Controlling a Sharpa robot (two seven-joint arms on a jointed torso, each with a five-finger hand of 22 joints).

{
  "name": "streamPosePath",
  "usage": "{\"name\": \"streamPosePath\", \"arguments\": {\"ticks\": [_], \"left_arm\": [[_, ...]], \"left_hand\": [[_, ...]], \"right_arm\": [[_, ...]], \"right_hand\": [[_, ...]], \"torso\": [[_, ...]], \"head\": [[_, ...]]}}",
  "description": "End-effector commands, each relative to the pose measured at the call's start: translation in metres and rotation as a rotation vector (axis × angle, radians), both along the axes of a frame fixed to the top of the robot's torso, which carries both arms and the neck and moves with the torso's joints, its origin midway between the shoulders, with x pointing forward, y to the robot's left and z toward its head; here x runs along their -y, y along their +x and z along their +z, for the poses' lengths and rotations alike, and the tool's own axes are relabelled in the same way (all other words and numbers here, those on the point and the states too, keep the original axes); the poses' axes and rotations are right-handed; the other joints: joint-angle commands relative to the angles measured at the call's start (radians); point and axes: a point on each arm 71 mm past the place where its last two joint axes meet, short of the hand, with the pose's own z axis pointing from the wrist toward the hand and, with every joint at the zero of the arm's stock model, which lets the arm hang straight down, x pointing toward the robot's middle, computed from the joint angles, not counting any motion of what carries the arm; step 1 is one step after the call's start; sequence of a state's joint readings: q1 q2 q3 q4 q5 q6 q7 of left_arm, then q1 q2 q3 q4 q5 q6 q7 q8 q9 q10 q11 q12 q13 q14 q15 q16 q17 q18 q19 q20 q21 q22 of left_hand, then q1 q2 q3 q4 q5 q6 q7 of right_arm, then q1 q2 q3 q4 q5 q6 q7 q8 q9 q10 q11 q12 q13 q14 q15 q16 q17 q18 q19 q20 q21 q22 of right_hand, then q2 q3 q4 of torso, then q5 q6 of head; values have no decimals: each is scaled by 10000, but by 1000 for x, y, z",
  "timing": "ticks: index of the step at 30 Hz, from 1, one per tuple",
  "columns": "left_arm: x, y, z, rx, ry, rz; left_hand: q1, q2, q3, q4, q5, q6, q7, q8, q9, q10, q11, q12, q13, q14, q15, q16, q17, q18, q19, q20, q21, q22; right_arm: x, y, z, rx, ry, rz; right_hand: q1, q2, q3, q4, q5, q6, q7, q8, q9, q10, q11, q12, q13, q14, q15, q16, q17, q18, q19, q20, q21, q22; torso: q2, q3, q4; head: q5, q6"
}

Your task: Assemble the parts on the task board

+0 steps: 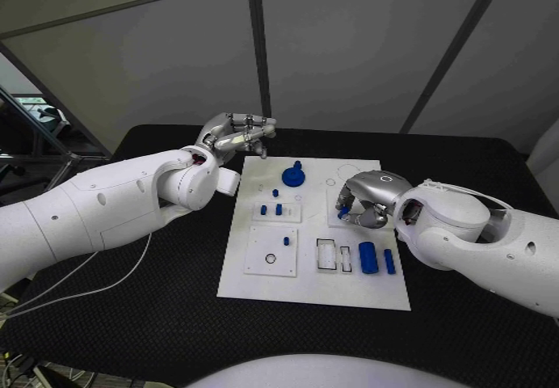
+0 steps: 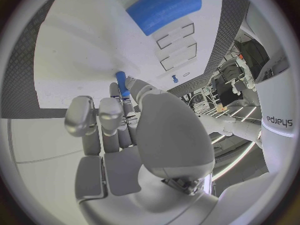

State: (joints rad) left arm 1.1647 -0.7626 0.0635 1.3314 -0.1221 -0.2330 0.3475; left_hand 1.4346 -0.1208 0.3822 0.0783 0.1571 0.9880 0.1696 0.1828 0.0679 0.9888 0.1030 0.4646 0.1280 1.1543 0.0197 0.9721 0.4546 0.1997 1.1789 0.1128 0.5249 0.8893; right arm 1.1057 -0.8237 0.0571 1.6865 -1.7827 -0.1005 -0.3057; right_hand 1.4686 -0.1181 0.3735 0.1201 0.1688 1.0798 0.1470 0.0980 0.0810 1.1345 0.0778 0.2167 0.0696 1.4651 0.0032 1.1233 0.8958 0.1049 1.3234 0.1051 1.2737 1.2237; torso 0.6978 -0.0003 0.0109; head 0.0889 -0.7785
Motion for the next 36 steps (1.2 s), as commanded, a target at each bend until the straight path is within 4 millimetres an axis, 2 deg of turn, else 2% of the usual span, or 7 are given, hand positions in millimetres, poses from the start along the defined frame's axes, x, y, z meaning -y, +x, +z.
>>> {"name": "streamPosePath", "arguments": {"ticks": [1, 6, 17, 24, 25, 31, 36], "left_arm": [[1, 0, 1, 21, -4, -133], [1, 0, 1, 6, 0, -139], [-1, 0, 1, -17, 20, -110], [-2, 0, 0, -33, 32, -86], [-2, 0, 0, -35, 31, -88], [0, 1, -1, -41, 22, -110], [3, 1, -1, -45, -2, -175]], "left_hand": [[20, 18, -65, 15, 8, -38, 12, -15, 0, -52, -23, 52, -11, -76, 7, -28, -14, -177, -30, 36, -37, -10], [20, 18, -65, 15, 8, -38, 12, -15, 0, -52, -23, 52, -11, -76, 7, -28, -14, -177, -30, 36, -37, -10], [13, 25, -75, 24, 9, -50, 16, -16, -1, -68, -19, 59, -13, -82, 12, -23, -22, -178, -29, 39, -47, -17], [28, 35, -70, 18, 13, -52, 14, -14, 0, -74, -21, 64, -14, -87, 11, -21, -27, -177, -28, 39, -52, -20], [28, 35, -70, 18, 13, -52, 14, -14, 0, -74, -21, 64, -14, -87, 11, -21, -27, -177, -28, 39, -52, -20], [58, 42, -65, 0, 16, -57, 13, -12, 0, -83, -23, 72, -15, -94, 9, -19, -34, -175, -28, 38, -59, -25], [58, 42, -65, 0, 16, -57, 13, -12, 0, -83, -23, 72, -15, -94, 9, -19, -34, -175, -28, 38, -59, -25]], "right_arm": [[-1, 0, 3, 138, 409, -107], [0, 1, 5, 305, 677, -152], [0, -5, 11, 528, 1013, -95], [-10, -16, 39, 1073, 1745, 273], [-12, -19, 43, 1150, 1879, 354], [-35, -34, 59, 1216, 2743, 963], [-61, -40, 57, 836, 3189, 1575]], "right_hand": [[53, 181, 157, -39, 39, 176, -26, 97, 33, 200, -34, 57, 27, 118, -115, 112, 118, -199, 143, -31, 129, 147], [386, 340, 522, -336, -65, 398, -76, 212, 89, 504, -112, 66, 83, 131, -190, 262, 272, -246, 261, -113, 330, 371], [562, 270, 764, -643, 108, 429, -46, 225, 115, 617, -102, -2, 121, 127, -187, 381, 398, -280, 316, -138, 486, 546], [557, 239, 805, -688, 151, 426, -35, 220, 118, 622, -92, -28, 126, 121, -181, 392, 404, -284, 316, -136, 510, 572], [554, 233, 808, -693, 158, 424, -33, 219, 118, 622, -90, -31, 127, 121, -180, 395, 407, -285, 318, -135, 516, 577], [543, 209, 884, -755, 249, 400, -13, 200, 115, 617, -72, -77, 131, 119, -168, 429, 439, -298, 343, -129, 579, 649], [520, 201, 892, -758, 251, 392, -4, 195, 115, 612, -65, -90, 132, 117, -163, 426, 428, -297, 336, -125, 580, 649]], "torso": [[-4, 3, 5], [-6, 4, -6], [-19, 11, -19], [-28, 6, -9], [-28, -13, 2], [-14, -13, 4], [-10, -22, 26]], "head": [[-1, -5], [-6, -26], [-27, 6], [-59, 58], [-76, 70], [-63, 117], [-60, 97]]}}
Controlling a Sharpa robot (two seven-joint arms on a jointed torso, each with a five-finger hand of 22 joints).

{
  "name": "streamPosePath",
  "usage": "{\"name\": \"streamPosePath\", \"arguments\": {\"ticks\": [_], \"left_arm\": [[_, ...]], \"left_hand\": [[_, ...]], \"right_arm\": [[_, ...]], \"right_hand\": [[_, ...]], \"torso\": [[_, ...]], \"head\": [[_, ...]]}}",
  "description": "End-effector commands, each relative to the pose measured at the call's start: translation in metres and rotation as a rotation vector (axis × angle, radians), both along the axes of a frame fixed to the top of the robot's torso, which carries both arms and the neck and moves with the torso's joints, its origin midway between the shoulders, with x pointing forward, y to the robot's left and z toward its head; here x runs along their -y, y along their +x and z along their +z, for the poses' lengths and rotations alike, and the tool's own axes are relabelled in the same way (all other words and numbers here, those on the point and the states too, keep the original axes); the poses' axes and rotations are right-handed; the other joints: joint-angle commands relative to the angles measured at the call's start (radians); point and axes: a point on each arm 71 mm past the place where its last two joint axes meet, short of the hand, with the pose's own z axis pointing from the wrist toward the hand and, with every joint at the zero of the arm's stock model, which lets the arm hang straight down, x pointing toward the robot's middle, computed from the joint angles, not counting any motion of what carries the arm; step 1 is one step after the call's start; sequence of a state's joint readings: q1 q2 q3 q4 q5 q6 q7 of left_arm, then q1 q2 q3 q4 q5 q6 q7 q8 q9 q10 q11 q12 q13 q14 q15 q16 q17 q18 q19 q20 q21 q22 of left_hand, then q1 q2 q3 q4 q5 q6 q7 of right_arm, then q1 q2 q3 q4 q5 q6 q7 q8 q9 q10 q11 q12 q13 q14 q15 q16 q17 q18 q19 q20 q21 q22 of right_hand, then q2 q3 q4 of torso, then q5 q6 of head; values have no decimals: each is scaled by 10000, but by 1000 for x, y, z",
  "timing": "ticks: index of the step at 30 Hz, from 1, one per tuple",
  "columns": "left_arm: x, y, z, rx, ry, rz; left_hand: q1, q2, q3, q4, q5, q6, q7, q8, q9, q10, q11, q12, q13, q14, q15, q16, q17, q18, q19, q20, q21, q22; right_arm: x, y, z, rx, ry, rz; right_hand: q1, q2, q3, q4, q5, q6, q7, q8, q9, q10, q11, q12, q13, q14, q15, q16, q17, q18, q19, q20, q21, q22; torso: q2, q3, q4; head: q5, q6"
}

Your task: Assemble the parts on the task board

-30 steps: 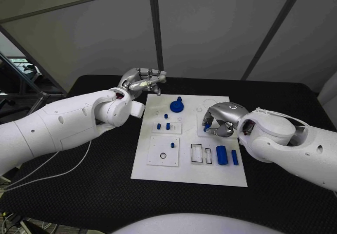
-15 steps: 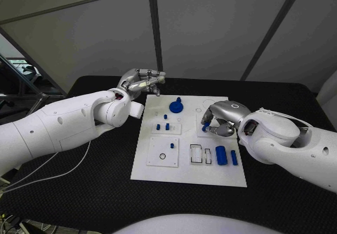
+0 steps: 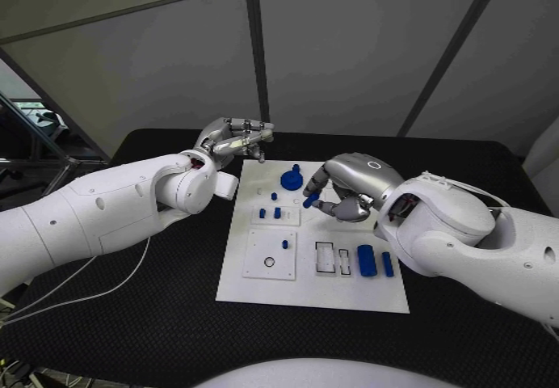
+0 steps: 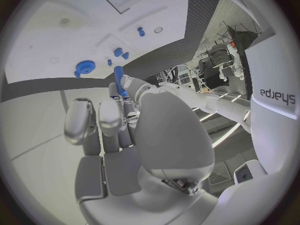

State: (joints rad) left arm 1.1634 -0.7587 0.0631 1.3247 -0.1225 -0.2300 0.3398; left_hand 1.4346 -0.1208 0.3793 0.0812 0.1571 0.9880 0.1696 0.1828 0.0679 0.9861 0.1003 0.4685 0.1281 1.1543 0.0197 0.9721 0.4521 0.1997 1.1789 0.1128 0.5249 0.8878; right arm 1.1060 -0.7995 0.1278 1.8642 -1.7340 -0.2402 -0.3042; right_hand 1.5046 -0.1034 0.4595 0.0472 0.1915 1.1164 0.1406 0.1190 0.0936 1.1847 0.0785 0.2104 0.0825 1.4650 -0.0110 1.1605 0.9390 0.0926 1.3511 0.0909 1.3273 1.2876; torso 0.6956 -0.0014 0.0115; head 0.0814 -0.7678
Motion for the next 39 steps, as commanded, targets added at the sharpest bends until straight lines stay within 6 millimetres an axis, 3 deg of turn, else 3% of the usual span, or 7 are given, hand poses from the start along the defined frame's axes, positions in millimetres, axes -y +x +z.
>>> {"name": "streamPosePath", "arguments": {"ticks": [1, 10, 13, 19, 27, 39], "left_arm": [[3, 0, 1, 47, -38, -178], [5, 1, 1, 54, -48, -198], [5, 1, 1, 54, -50, -207], [6, 1, 1, 58, -60, -230], [7, 1, 1, 58, -69, -255], [7, 1, 1, 50, -69, -262]], "left_hand": [[58, 42, -36, -29, 16, -57, 14, -12, 0, -57, 4, 33, -16, -94, 9, -19, -9, -174, -28, 38, -59, -9], [58, 42, -36, -29, 16, -57, 14, -12, 0, -57, 4, 33, -16, -94, 9, -19, -9, -174, -28, 38, -59, -9], [84, 43, -36, -47, 15, -64, 17, -10, 0, -66, 5, 42, -17, -101, 7, -15, -17, -173, -26, 37, -66, -13], [84, 43, -36, -47, 15, -64, 17, -10, 0, -66, 5, 42, -17, -101, 7, -15, -17, -173, -26, 37, -66, -13], [84, 43, -36, -47, 15, -64, 17, -10, 0, -66, 5, 42, -17, -101, 7, -15, -17, -173, -26, 37, -66, -13], [84, 43, -36, -47, 15, -64, 17, -10, 0, -66, 5, 42, -17, -101, 7, -15, -17, -173, -26, 37, -66, -13]], "right_arm": [[-15, -4, -4, -307, 568, 455], [-42, -19, -40, -1313, 472, 1483], [-49, -23, -50, -1573, 407, 1717], [-56, -26, -67, -1874, 22, 2018], [-60, -27, -73, -1938, -174, 2127], [-62, -26, -79, -2112, -686, 2153]], "right_hand": [[159, 54, 33, -29, 24, 26, 61, -15, -12, 110, -71, -27, 3, 118, -21, 54, -4, -175, 58, 16, 44, 9], [104, 45, 45, -28, 32, 8, 76, -27, -13, 94, -57, -57, 4, 113, -9, 50, -22, -169, 32, 26, 32, -6], [90, 46, 47, -26, 37, 5, 78, -28, -13, 90, -55, -63, 4, 110, -6, 42, -37, -166, 23, 29, 26, -14], [82, 49, 50, -26, 43, 3, 80, -30, -13, 88, -53, -68, 4, 107, -4, 35, -51, -163, 13, 30, 18, -24], [73, 54, 54, -25, 48, 4, 80, -29, -13, 88, -53, -72, 5, 110, -2, 48, -32, -165, 18, 32, 25, -15], [59, 56, 56, -28, 53, 8, 79, -27, -10, 94, -53, -75, 8, 111, -1, 58, -22, -166, 18, 35, 31, -9]], "torso": [[17, -5, 10], [32, -23, 7], [25, 8, -2], [9, 8, -7], [15, 22, -10], [12, 4, -13]], "head": [[51, -9], [151, -77], [233, -128], [278, -173], [331, -209], [360, -226]]}}
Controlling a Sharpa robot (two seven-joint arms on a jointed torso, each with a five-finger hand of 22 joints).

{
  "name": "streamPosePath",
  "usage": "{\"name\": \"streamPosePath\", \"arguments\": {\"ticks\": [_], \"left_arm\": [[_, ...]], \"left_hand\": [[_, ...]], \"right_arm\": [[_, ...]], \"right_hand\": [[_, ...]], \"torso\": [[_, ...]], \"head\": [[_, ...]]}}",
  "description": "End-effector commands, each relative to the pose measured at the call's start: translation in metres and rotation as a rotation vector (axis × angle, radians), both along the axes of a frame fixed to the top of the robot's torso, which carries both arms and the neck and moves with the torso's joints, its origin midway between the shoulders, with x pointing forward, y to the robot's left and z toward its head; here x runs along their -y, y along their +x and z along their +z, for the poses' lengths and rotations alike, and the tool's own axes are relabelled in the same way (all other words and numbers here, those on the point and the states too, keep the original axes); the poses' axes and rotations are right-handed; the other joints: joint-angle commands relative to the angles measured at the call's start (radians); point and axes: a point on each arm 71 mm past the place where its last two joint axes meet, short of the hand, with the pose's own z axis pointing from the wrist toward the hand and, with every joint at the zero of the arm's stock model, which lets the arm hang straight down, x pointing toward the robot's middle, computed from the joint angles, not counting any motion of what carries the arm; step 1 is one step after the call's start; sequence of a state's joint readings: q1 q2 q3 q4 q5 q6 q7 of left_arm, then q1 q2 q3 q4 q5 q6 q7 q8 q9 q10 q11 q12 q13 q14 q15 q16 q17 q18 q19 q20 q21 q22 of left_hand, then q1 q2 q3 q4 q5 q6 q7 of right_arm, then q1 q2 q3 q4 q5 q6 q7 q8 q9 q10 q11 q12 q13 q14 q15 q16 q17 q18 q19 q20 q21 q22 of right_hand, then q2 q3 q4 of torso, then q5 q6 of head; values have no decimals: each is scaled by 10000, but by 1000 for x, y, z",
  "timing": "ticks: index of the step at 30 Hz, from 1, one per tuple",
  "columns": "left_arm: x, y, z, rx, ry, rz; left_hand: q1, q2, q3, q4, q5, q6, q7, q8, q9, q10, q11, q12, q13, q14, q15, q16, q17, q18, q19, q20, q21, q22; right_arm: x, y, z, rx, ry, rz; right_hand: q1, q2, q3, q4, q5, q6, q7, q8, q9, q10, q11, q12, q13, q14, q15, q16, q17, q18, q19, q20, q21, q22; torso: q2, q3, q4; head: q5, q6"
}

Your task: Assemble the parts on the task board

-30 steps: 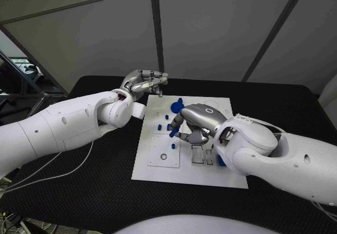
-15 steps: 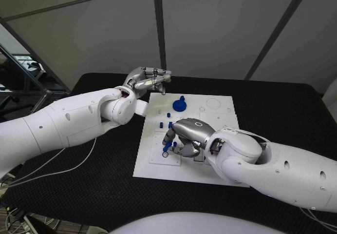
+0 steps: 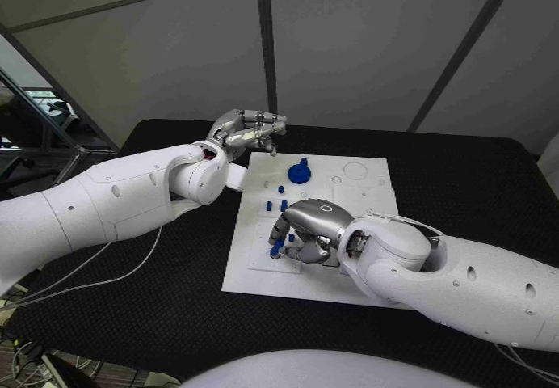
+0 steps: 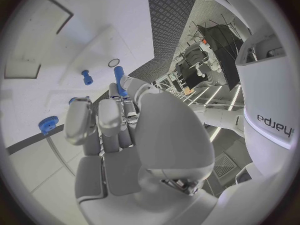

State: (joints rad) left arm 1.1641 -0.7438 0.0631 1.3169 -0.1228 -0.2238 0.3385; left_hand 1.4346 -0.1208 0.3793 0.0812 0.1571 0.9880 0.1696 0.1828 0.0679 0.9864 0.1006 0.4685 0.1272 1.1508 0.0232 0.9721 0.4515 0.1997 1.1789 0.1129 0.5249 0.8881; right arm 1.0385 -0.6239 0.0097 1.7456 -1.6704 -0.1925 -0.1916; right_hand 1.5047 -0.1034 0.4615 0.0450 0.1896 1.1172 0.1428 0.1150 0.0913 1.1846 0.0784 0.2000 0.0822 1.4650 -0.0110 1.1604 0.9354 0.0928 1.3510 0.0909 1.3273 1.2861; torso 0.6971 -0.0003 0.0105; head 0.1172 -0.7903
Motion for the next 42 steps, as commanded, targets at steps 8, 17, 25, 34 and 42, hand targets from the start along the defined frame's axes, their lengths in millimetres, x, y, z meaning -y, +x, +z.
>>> {"name": "streamPosePath", "arguments": {"ticks": [8, 17, 25, 34, 42], "left_arm": [[1, 0, 2, 60, -29, -143], [1, 0, 2, 53, -27, -148], [1, 0, 1, 43, -25, -153], [2, 0, 1, 36, -25, -161], [2, -1, 2, 52, 44, -224]], "left_hand": [[84, 43, -37, -47, 15, -65, 17, -10, 0, -68, 3, 43, -8, -67, -28, -15, -10, -173, -26, 37, -66, -16], [84, 43, -37, -47, 15, -65, 17, -10, 0, -68, 3, 43, -8, -67, -28, -15, -10, -173, -26, 37, -66, -16], [91, 44, -47, -51, 14, -75, 25, -9, 0, -79, 9, 55, -10, -74, -24, -8, -20, -174, -24, 38, -74, -20], [91, 44, -47, -51, 14, -75, 25, -9, 0, -79, 9, 55, -10, -74, -24, -8, -20, -174, -24, 38, -74, -20], [90, 45, -52, -50, 13, -77, 27, -8, 0, -84, 12, 60, -11, -77, -22, -5, -24, -175, -23, 39, -77, -22]], "right_arm": [[-1, 1, -5, 51, -642, 82], [-1, -2, -12, 147, -1067, 61], [-5, -4, -12, 153, -1130, 173], [-10, -5, -12, 211, -963, 393], [-11, -5, -12, 217, -782, 529]], "right_hand": [[44, 54, 34, -6, 71, 4, 57, 15, 14, 98, -52, 26, 12, 112, 0, 64, 21, -170, 24, 37, 39, 16], [32, 55, 33, -5, 71, 7, 56, 17, 15, 102, -53, 25, 14, 112, 1, 69, 26, -168, 18, 39, 35, 11], [16, 52, 29, -4, 71, 10, 54, 19, 17, 105, -53, 22, 16, 111, 1, 67, 18, -168, 16, 41, 37, 12], [-218, -45, 5, 3, 74, -255, 126, -127, -34, -169, 24, -190, -32, 103, 61, 105, 32, -157, -44, 85, 14, -11], [-736, -417, -74, 153, 260, -1102, 287, -544, -226, -1209, 318, -810, -202, -114, 302, -338, -641, 36, -670, 307, -642, -735]], "torso": [[-3, -8, 1], [1, -1, 2], [-1, -4, -8], [-8, -10, 8], [1, -3, -8]], "head": [[0, -37], [5, -61], [19, -91], [34, -84], [54, -70]]}}
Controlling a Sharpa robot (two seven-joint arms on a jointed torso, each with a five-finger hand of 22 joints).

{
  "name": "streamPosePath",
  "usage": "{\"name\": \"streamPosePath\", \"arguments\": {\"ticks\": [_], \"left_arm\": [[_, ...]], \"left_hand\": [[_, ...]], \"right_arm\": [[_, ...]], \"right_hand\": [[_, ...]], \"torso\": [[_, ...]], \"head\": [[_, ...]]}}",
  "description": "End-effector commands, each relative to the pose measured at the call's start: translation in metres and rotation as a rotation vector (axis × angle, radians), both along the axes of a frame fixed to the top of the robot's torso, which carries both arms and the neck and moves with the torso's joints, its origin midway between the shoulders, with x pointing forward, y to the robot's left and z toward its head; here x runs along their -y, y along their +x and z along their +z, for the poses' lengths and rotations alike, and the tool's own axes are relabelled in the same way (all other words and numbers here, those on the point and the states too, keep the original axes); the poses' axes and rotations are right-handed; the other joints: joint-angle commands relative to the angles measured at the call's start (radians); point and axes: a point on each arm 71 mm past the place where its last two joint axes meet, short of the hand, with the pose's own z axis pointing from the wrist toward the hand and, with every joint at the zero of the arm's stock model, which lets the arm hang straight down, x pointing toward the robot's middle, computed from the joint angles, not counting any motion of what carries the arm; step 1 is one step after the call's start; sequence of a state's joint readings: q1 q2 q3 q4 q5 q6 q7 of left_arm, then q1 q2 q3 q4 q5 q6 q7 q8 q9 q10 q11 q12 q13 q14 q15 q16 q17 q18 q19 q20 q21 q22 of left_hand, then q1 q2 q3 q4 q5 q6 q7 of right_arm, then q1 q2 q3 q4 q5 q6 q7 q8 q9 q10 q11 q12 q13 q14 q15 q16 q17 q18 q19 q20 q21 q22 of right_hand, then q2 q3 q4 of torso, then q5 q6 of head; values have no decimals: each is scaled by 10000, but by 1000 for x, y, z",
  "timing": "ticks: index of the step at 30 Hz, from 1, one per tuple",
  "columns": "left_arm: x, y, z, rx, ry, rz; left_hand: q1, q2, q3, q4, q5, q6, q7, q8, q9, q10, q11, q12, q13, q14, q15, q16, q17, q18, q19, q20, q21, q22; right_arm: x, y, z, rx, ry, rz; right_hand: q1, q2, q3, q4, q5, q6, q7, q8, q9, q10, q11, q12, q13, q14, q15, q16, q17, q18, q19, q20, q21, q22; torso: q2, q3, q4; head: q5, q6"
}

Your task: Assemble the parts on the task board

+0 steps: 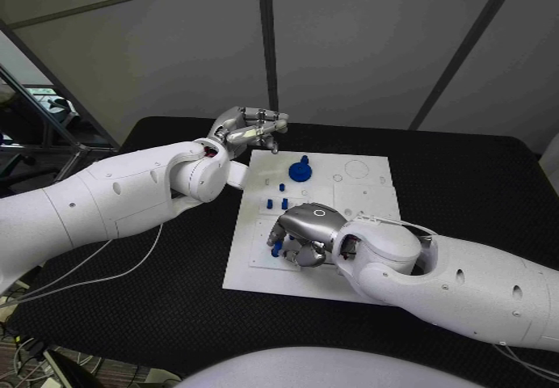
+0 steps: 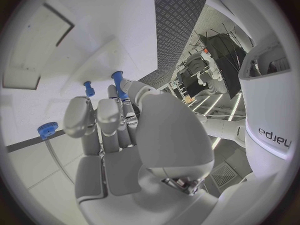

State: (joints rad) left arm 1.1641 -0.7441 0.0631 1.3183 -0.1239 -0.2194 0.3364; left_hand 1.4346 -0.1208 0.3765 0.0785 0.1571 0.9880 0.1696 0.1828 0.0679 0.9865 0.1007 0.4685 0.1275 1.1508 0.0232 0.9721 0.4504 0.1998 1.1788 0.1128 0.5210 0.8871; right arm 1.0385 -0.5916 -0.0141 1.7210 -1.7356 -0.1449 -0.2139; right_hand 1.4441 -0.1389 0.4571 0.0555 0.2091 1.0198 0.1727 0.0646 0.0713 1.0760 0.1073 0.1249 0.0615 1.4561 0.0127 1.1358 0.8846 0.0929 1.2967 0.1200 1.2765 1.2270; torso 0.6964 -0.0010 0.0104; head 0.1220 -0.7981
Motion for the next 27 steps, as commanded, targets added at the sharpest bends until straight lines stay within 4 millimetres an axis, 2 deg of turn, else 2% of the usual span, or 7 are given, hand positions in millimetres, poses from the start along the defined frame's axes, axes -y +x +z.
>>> {"name": "streamPosePath", "arguments": {"ticks": [1, 9, 15, 17, 19, 23, 27], "left_arm": [[1, 0, 2, 64, 66, -167], [-2, 0, 1, 18, 161, -117], [-3, 0, 1, -8, 186, -97], [-4, 0, 0, -13, 188, -101], [-4, 0, 0, -21, 191, -110], [-5, 0, 0, -39, 198, -117], [-6, 0, -1, -61, 218, -122]], "left_hand": [[89, 45, -25, -22, 13, -77, 27, -8, 0, -85, 10, 60, -14, -77, -22, -5, -14, -176, -23, 40, -38, -12], [80, 46, -31, -15, 11, -81, 30, -8, -1, -90, 14, 61, -15, -79, -19, -4, -16, -177, -22, 41, -41, -14], [65, 42, -45, -4, 9, -96, 36, -12, -3, -106, 20, 64, -18, -84, -14, -1, -22, -178, -21, 43, -46, -17], [59, 39, -52, -1, 9, -106, 39, -15, -4, -115, 23, 65, -19, -87, -11, 1, -25, -178, -21, 44, -50, -20], [59, 39, -52, -1, 9, -106, 39, -15, -4, -115, 23, 65, -19, -87, -11, 1, -25, -178, -21, 44, -50, -20], [59, 39, -52, -1, 9, -106, 39, -15, -4, -115, 23, 65, -19, -87, -11, 1, -25, -178, -21, 44, -50, -20], [58, 36, -57, 0, 9, -112, 39, -17, -5, -122, 25, 66, -21, -92, -9, 1, -28, -178, -22, 45, -53, -21]], "right_arm": [[-2, -2, 1, -18, 86, 274], [-2, -2, 2, 53, 332, 276], [0, -1, 6, 152, 811, 171], [1, -1, 7, 224, 1040, 134], [3, -2, 10, 343, 1345, 76], [12, -3, 15, 508, 1842, -54], [29, -4, 21, 490, 2399, -395]], "right_hand": [[-152, -81, -40, 50, 63, -173, -18, -39, -32, -163, 34, -74, 7, -46, 68, -145, -212, 60, -202, 26, -218, -236], [-302, -199, -164, 53, 37, -529, -25, -33, -55, -468, 58, -136, 17, -183, 93, -522, -738, 179, -567, 65, -666, -701], [-377, -222, -482, 14, 42, -1051, 7, -35, -63, -1034, 118, -217, 21, -347, 133, -1035, -1395, 315, -970, 106, -1264, -1318], [-364, -216, -625, -21, 65, -1402, -64, -43, -78, -1275, 144, -246, 21, -385, 152, -1170, -1558, 364, -1110, 121, -1488, -1549], [-356, -205, -807, -50, 107, -1642, -93, -41, -71, -1483, 170, -231, 29, -398, 170, -1265, -1675, 405, -1215, 138, -1689, -1755], [-352, -180, -1076, -67, 156, -2065, -122, -48, -76, -1599, 177, -113, 46, -438, 177, -1442, -1904, 446, -1307, 149, -1908, -1975], [-358, -92, -1281, -33, 179, -1954, -67, -8, -42, -1421, 122, 139, 74, -443, 144, -1577, -2069, 466, -1316, 125, -2031, -2093]], "torso": [[8, 4, -6], [-4, 8, -1], [-6, 6, -6], [-11, 10, -8], [-4, 19, -14], [-11, 12, -22], [-18, 3, -26]], "head": [[6, 8], [-11, 12], [-8, 30], [-6, 42], [1, 58], [-22, 79], [-82, 139]]}}
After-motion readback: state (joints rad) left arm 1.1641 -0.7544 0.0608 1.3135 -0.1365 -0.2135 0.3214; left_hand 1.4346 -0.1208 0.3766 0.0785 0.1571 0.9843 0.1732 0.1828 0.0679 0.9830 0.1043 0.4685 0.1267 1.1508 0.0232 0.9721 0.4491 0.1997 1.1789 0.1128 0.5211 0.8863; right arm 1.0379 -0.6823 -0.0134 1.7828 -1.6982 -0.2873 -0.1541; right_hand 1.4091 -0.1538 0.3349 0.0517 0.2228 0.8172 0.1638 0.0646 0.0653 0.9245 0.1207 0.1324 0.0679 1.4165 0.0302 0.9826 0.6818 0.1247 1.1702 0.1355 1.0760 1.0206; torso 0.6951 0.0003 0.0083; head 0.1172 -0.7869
